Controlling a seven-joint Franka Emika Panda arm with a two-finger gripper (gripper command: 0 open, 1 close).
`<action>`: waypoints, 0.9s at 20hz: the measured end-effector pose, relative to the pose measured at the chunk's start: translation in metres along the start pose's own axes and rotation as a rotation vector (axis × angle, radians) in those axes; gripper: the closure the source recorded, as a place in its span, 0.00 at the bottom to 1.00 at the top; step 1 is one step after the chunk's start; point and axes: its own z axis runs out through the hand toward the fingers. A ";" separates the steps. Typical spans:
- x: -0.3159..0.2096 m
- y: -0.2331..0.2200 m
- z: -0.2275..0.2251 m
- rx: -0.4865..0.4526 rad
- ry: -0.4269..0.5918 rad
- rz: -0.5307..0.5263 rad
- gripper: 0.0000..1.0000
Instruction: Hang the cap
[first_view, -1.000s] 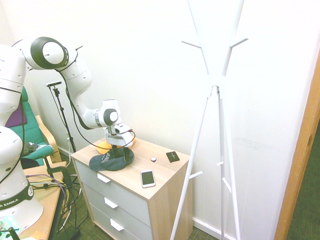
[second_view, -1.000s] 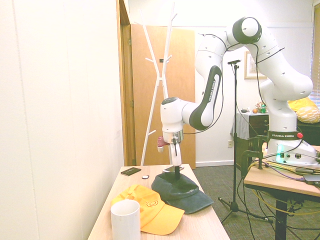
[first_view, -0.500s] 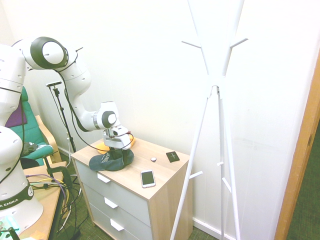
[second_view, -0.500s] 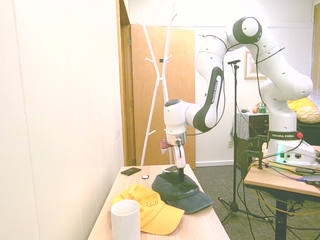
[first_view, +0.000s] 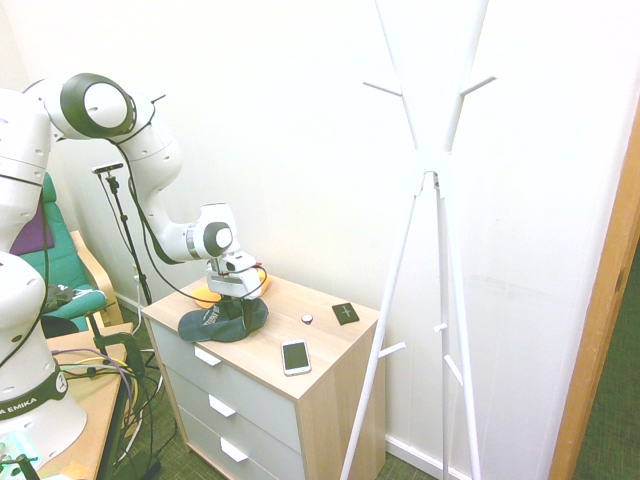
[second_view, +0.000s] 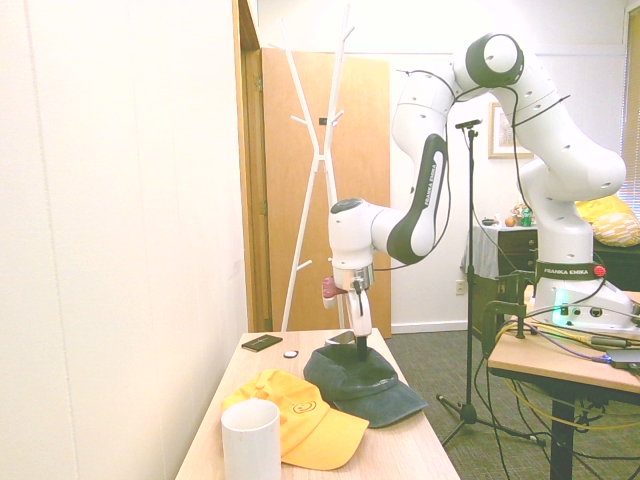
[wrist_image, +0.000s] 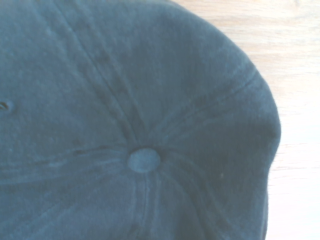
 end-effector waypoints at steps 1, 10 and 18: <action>-0.001 0.000 0.000 0.000 0.001 0.001 1.00; 0.003 0.002 0.000 -0.002 0.013 0.011 1.00; 0.020 0.000 -0.016 0.024 0.029 0.043 1.00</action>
